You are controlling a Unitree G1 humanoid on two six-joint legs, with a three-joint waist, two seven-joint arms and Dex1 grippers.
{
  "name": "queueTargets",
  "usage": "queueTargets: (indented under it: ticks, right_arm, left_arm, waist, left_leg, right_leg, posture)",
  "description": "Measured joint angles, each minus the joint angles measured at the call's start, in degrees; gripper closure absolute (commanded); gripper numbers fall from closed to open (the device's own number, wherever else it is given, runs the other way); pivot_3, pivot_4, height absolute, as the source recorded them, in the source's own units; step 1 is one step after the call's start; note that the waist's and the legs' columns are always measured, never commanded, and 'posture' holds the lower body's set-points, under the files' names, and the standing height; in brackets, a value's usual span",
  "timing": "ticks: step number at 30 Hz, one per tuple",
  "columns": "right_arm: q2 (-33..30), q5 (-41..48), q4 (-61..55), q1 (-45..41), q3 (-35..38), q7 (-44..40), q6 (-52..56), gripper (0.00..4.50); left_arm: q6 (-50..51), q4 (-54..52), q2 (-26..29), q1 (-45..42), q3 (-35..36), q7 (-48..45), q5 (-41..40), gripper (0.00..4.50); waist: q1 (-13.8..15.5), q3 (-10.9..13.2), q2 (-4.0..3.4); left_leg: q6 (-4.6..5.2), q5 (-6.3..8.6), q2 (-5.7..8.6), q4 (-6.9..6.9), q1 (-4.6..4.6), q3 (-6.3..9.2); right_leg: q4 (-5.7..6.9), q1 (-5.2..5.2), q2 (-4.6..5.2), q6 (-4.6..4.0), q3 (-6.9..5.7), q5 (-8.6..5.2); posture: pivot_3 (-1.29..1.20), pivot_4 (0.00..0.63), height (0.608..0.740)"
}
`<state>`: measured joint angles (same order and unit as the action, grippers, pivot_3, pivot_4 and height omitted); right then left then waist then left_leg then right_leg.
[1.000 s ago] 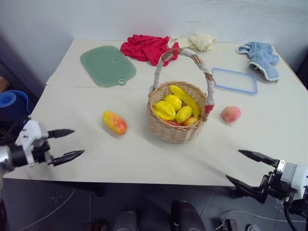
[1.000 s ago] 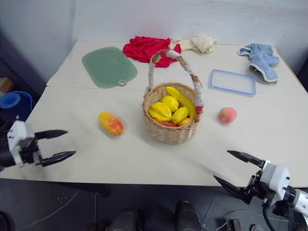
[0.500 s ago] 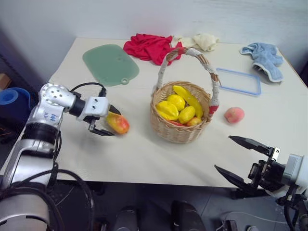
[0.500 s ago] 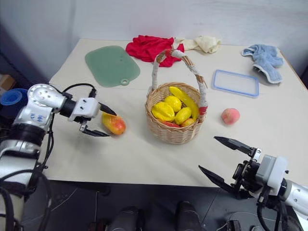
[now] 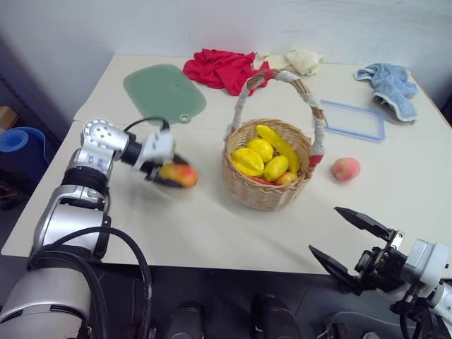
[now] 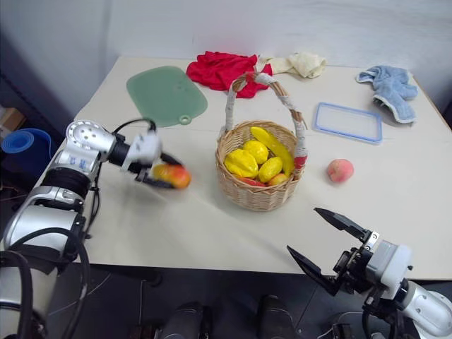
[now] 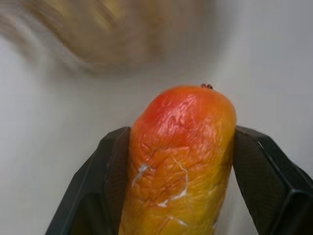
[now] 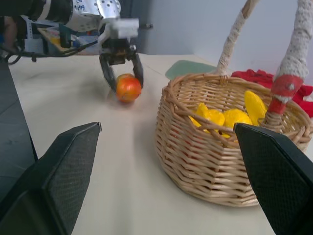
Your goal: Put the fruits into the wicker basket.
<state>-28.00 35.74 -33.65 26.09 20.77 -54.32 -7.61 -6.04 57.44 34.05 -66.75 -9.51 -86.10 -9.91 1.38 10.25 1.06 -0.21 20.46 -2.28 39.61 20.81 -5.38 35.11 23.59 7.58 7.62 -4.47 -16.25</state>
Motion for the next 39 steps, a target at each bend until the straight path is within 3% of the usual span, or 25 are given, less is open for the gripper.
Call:
queueTargets:
  ticks: [2, 6, 10, 13, 16, 19, 24, 27, 32, 35, 39]
  right_arm:
    - [0.2, 1.01, -0.08, -0.19, 0.99, 1.12, 0.09, 0.0]
    - [0.29, 2.31, 0.31, -0.85, 2.27, 2.86, 0.59, 0.0]
    - [0.24, 2.7, 0.33, -1.06, 2.23, 4.05, 1.78, 0.0]
    - [0.24, 2.69, 0.3, -1.09, 2.18, 5.17, 2.64, 0.0]
    - [0.42, 2.66, 0.28, -0.92, 2.51, 7.46, 3.07, 0.0]
    - [0.64, 2.75, 0.34, -0.3, 4.69, 9.04, 3.21, 0.0]
    - [0.53, 3.2, 6.12, 1.86, 12.83, 10.99, 3.2, 0.0]
    - [-2.64, 4.42, 10.79, 1.11, 17.22, 11.29, 5.64, 0.0]
    - [-10.33, 3.23, 20.48, -6.36, 20.12, 9.27, 6.75, 0.0]
    - [-15.64, 4.25, 25.77, -13.15, 19.07, 6.85, 11.37, 0.0]
    - [-23.04, 3.29, 32.43, -28.75, 10.33, 6.32, 20.15, 0.0]
  left_arm:
    - [12.33, -11.14, -1.35, -0.4, 3.2, 0.04, -7.84, 1.74]
    - [24.05, -27.61, -7.8, 1.42, 5.21, 5.98, -12.6, 1.74]
    - [31.28, -32.66, -16.23, 5.61, 4.58, 17.6, -12.56, 1.74]
    - [32.85, -33.76, -20.7, 7.09, 3.71, 24.96, -11.18, 0.81]
    - [32.4, -36.59, -21.38, 9.39, 3.36, 27.3, -10.36, 0.05]
    - [30.82, -37.41, -21.11, 10.48, 4.82, 28.83, -10.46, 0.05]
    - [24.59, -40.71, -13.77, 13.16, 12.35, 24.31, -14.48, 0.05]
    - [25.43, -43.64, -3.71, 17.92, 14.12, 15.14, -17.66, 0.05]
    - [32.08, -43.69, 9.58, 19.79, 16.25, 7.67, -19.58, 0.05]
    - [32.16, -43.31, 12.05, 19.92, 18.14, 6.73, -19.68, 0.05]
    - [30.56, -42.23, 10.62, 20.22, 18.38, 7.67, -19.39, 0.05]
  waist:
    - [0.04, 0.0, -0.01]
    - [0.07, -0.03, -0.06]
    - [0.07, -0.02, -0.05]
    - [-0.12, -0.02, -0.06]
    - [-0.1, -0.06, -0.15]
    - [0.11, -0.07, -0.16]
    - [-0.02, -0.12, -0.25]
    - [-0.75, -0.14, -0.48]
    - [-1.04, -0.12, -0.47]
    - [-0.57, -0.11, -0.49]
    - [-1.08, -0.1, -0.5]
  left_leg:
    - [0.1, 0.16, -0.04, 0.4, 0.33, 0.1]
    - [0.18, 0.23, 0.06, 0.5, 0.24, 0.08]
    - [0.17, 0.16, 0.06, 0.52, 0.24, 0.09]
    - [0.17, 0.16, 0.06, 0.49, 0.24, 0.05]
    - [0.16, 0.16, 0.06, 0.44, 0.24, 0.07]
    - [0.16, 0.16, 0.08, 0.48, 0.27, 0.07]
    - [0.15, 0.16, 0.07, 0.42, 0.24, 0.06]
    - [0.15, 0.16, 0.07, 0.38, 0.17, 0.03]
    - [0.17, 0.16, 0.09, 0.44, 0.16, 0.07]
    - [0.17, 0.16, 0.09, 0.44, 0.17, 0.08]
    - [0.18, 0.13, 0.08, 0.5, 0.19, 0.06]
  right_leg:
    - [0.02, 0.1, 0.0, 0.1, -0.05, 0.06]
    - [-0.18, -0.14, 0.05, 0.25, 0.0, 0.14]
    - [-0.1, -0.1, 0.02, 0.2, 0.02, 0.16]
    - [-0.1, -0.05, 0.01, 0.19, 0.06, 0.17]
    - [-0.1, -0.01, -0.01, 0.19, 0.07, 0.16]
    - [-0.13, -0.01, 0.01, 0.18, 0.07, 0.17]
    - [-0.17, -0.02, 0.01, 0.17, 0.07, 0.17]
    - [-0.13, 0.0, -0.01, 0.15, 0.11, 0.17]
    - [-0.15, -0.07, 0.02, 0.1, 0.13, 0.2]
    - [-0.15, -0.06, 0.02, 0.1, 0.13, 0.2]
    - [-0.06, -0.03, 0.02, 0.1, 0.14, 0.23]
  posture:
    - [0.0, 0.15, 0.74]
    - [0.0, 0.15, 0.74]
    - [0.0, 0.15, 0.74]
    - [0.0, 0.15, 0.74]
    - [0.0, 0.15, 0.74]
    - [0.0, 0.15, 0.74]
    - [0.0, 0.15, 0.74]
    - [0.0, 0.15, 0.74]
    - [0.0, 0.15, 0.74]
    - [0.0, 0.15, 0.74]
    - [0.0, 0.15, 0.74]
